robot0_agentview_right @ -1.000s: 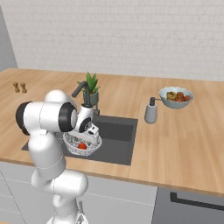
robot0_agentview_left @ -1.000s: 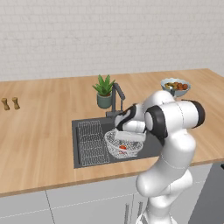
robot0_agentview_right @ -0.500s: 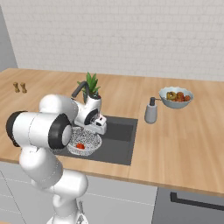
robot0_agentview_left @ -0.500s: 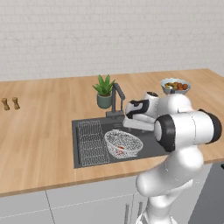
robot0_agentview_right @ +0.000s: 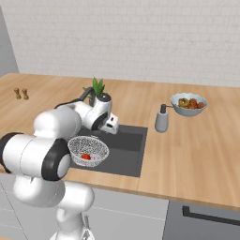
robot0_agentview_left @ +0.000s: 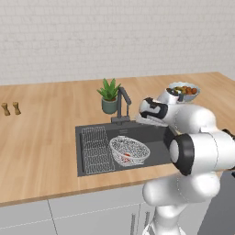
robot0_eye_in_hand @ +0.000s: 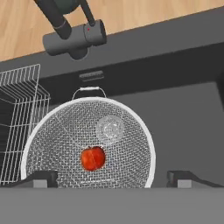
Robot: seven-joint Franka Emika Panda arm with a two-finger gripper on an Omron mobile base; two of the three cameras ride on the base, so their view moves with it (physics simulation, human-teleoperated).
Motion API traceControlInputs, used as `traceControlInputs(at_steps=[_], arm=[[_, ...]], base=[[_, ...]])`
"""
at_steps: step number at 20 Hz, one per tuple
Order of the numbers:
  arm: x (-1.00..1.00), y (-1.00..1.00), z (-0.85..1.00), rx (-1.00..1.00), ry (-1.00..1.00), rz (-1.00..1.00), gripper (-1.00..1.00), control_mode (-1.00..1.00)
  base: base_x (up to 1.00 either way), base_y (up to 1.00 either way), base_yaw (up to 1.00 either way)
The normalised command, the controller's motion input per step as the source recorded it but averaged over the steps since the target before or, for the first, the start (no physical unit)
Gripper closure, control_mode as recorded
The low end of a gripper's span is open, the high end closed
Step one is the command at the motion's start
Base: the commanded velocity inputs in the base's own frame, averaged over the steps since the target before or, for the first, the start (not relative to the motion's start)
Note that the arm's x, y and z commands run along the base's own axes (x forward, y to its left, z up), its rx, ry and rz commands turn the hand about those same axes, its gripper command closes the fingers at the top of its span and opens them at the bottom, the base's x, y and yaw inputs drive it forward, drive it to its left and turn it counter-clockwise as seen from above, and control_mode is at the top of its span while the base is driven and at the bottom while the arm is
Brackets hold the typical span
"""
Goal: Put the colander in the sink, put the apple in the colander, and turn on the sink faucet and pour water over the colander.
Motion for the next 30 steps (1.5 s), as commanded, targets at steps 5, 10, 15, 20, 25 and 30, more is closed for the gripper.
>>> traceControlInputs(at_steps=[5, 10, 15, 20, 25, 30], arm=[[0.00, 0.00, 0.39, 0.01, -0.32, 0.00, -1.00, -1.00], [0.10, 0.00, 0.06, 0.02, -0.32, 0.00, -1.00, -1.00], [0.44, 0.06, -0.03, 0.01, -0.31, 0.00, -1.00, -1.00], [0.34, 0.00, 0.00, 0.03, -0.26, -0.01, -1.00, -1.00], [0.03, 0.00, -0.20, 0.00, -0.18, -0.01, -1.00, -1.00], [0.01, 0.00, -0.22, 0.00, -0.16, 0.00, -1.00, -1.00]], base=[[0.00, 0.00, 0.00], [0.00, 0.00, 0.00], [0.00, 0.00, 0.00], [0.00, 0.00, 0.00], [0.00, 0.00, 0.00], [0.00, 0.00, 0.00]])
